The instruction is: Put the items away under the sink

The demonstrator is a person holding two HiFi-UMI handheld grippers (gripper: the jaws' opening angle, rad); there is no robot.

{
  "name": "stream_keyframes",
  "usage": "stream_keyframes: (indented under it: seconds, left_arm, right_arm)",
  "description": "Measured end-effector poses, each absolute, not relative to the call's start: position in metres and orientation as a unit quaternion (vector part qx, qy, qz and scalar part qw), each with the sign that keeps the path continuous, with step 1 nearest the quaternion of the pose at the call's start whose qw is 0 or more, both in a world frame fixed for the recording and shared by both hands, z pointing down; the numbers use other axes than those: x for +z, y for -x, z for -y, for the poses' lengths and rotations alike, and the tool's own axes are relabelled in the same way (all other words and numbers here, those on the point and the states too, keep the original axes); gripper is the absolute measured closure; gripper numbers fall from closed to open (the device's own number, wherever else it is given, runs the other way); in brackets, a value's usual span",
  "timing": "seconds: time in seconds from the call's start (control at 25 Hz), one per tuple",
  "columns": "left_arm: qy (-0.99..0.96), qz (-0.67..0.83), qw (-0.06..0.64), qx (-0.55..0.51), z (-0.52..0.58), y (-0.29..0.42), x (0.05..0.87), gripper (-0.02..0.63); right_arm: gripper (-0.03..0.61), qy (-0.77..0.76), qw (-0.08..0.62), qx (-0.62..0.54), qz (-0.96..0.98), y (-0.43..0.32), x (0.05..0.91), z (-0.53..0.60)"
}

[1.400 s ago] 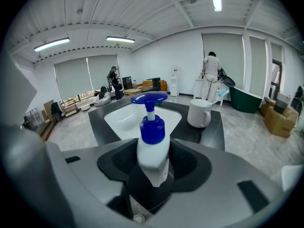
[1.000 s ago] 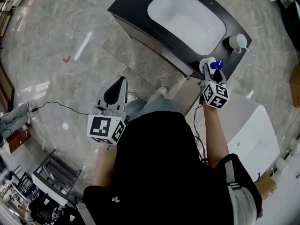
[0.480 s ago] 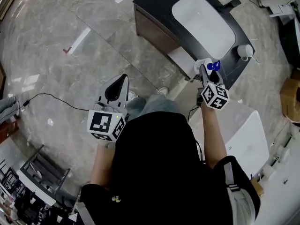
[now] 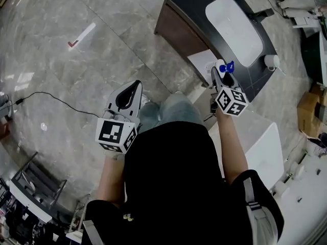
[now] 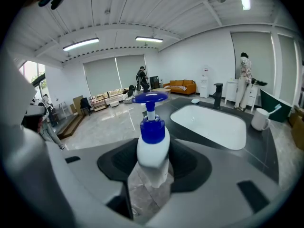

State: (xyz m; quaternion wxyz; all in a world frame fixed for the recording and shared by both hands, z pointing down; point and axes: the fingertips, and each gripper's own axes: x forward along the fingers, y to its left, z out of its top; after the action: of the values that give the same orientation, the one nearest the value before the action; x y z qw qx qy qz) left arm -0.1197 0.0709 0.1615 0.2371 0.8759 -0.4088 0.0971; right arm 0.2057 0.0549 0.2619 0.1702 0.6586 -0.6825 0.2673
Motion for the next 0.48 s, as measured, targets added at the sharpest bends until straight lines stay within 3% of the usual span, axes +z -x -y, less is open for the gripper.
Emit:
stream_keyframes:
  seconds: [0.48]
  left_arm:
    - [-0.838,0.441,0.3,0.117,-0.06,0.14,0.226,0.591]
  right_arm:
    - [0.367,-0.588,0.209,0.294,0.724,-0.143,0.329,-0.024]
